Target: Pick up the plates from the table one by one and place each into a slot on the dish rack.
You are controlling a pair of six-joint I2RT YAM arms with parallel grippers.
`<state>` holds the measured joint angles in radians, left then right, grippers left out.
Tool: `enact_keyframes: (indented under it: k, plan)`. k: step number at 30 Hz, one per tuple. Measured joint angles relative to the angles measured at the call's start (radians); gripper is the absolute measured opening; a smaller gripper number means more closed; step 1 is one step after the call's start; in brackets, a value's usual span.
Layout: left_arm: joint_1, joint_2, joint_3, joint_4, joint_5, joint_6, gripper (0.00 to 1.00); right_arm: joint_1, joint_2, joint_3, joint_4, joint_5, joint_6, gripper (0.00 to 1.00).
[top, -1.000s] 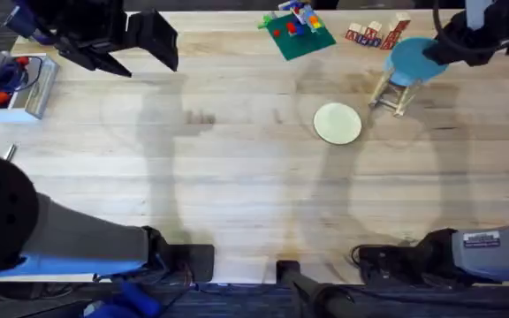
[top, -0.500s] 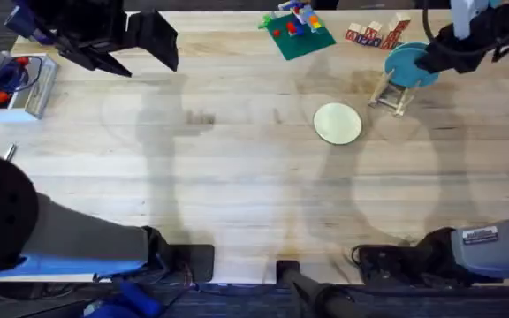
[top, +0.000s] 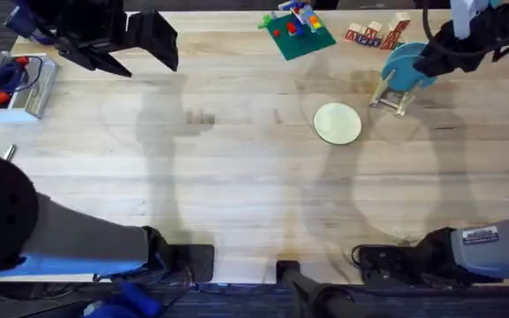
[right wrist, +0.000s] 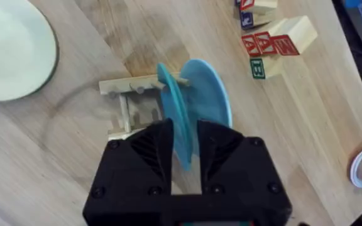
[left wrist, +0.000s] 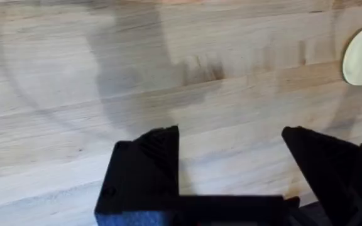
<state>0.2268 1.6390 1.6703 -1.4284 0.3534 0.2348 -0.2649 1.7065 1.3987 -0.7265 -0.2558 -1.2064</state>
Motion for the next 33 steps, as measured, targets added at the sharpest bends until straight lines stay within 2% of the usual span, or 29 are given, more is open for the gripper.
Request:
enact_keyframes:
  k: [18, 26, 29, 33]
  plan:
    - [0.0, 0.0, 0.0, 0.0, 0.0, 0.0, 0.995, 0.0, -0.003, 0.0, 0.0, 0.0, 0.0, 0.252]
    - [0.0, 0.0, 0.0, 0.0, 0.0, 0.0, 0.995, 0.0, -0.104, 0.0, 0.0, 0.0, 0.0, 0.257]
    - [0.0, 0.0, 0.0, 0.0, 0.0, 0.0, 0.995, 0.0, -0.162, 0.0, 0.0, 0.002, 0.002, 0.288]
    - [0.0, 0.0, 0.0, 0.0, 0.0, 0.0, 0.994, 0.0, -0.223, 0.0, 0.0, 0.044, 0.009, 0.396]
